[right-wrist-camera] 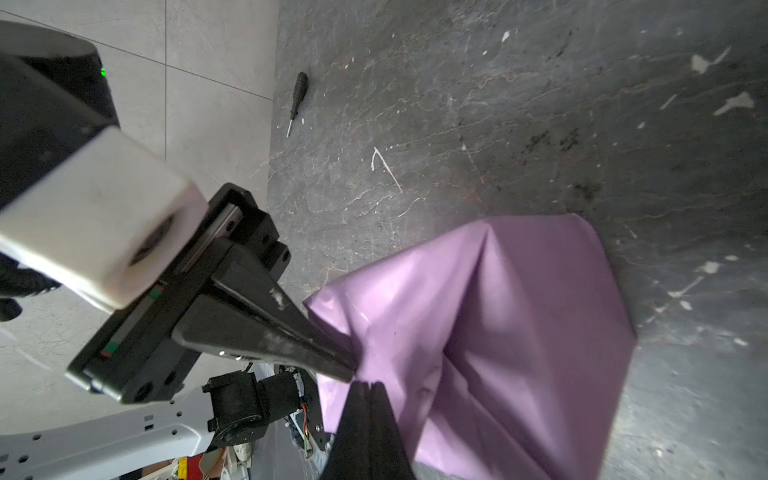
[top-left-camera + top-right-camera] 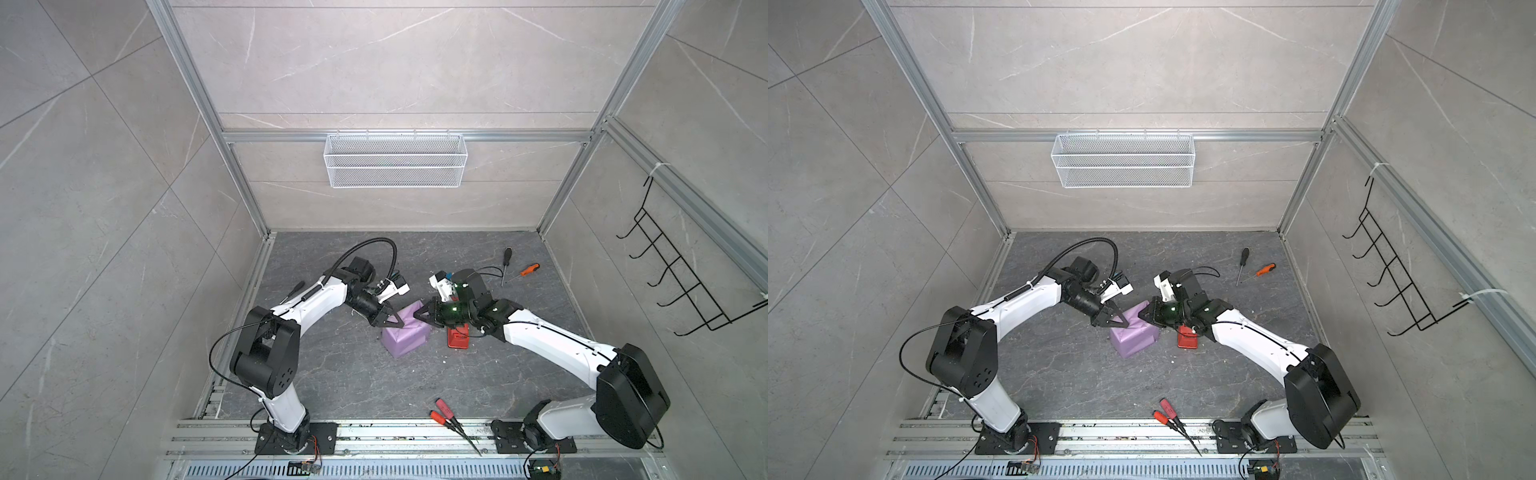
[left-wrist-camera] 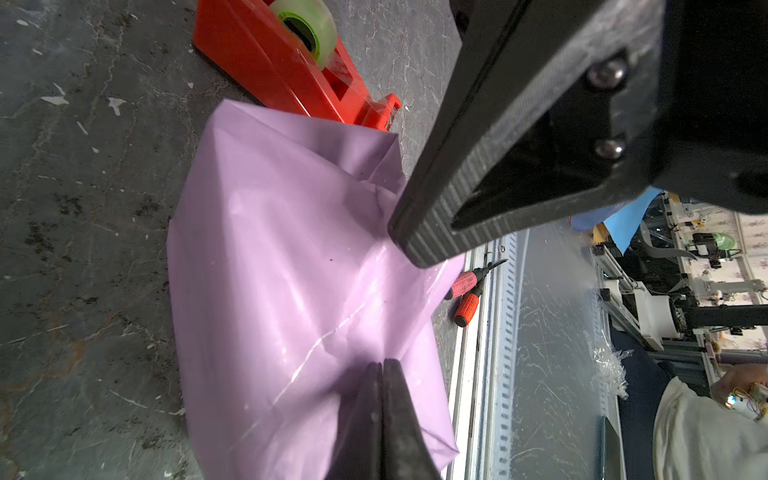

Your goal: Wrap the gift box in paper

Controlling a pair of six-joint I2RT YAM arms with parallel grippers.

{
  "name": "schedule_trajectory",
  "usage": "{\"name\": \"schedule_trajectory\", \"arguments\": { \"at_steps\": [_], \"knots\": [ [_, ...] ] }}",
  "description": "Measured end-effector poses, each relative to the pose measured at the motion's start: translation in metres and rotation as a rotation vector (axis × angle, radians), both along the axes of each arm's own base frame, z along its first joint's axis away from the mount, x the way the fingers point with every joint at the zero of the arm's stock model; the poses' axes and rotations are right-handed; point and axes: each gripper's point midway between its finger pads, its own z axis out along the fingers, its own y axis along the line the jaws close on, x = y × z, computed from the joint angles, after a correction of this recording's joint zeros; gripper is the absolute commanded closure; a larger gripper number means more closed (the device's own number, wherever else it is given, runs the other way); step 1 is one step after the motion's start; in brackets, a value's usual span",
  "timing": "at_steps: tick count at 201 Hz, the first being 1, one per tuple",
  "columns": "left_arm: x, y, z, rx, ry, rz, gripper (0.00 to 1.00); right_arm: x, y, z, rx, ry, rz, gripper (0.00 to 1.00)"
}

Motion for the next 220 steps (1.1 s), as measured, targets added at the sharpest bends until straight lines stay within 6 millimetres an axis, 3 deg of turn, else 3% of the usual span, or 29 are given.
{"name": "schedule_trajectory", "arguments": {
  "at_steps": [27,52,118,144,176,199,220],
  "knots": [
    [0.0,0.0,0.0,-0.001,-0.006,-0.002,1.0,-0.007,0.007,-0.004,0.009,0.012,0.031,1.0],
    [0.0,0.0,-0.001,-0.002,-0.011,-0.004,1.0,-0.015,-0.004,-0.027,-0.02,0.05,0.025,1.0],
    [0.0,0.0,-0.001,-0.008,-0.012,-0.007,1.0,-0.01,-0.029,-0.025,0.01,0.019,-0.005,1.0],
    [0.001,0.0,-0.001,-0.007,-0.02,-0.008,1.0,-0.003,-0.058,-0.02,-0.027,0.027,-0.064,0.93],
    [0.002,0.001,-0.001,-0.003,-0.027,-0.008,1.0,0.022,-0.113,-0.012,-0.072,0.04,-0.177,0.85],
    [0.003,0.001,-0.002,-0.001,-0.035,-0.011,1.0,0.029,-0.152,-0.024,-0.097,0.088,-0.248,0.78],
    [0.003,0.001,-0.002,0.002,-0.038,-0.011,1.0,0.026,-0.169,-0.035,-0.097,0.126,-0.264,0.71]
  ]
}}
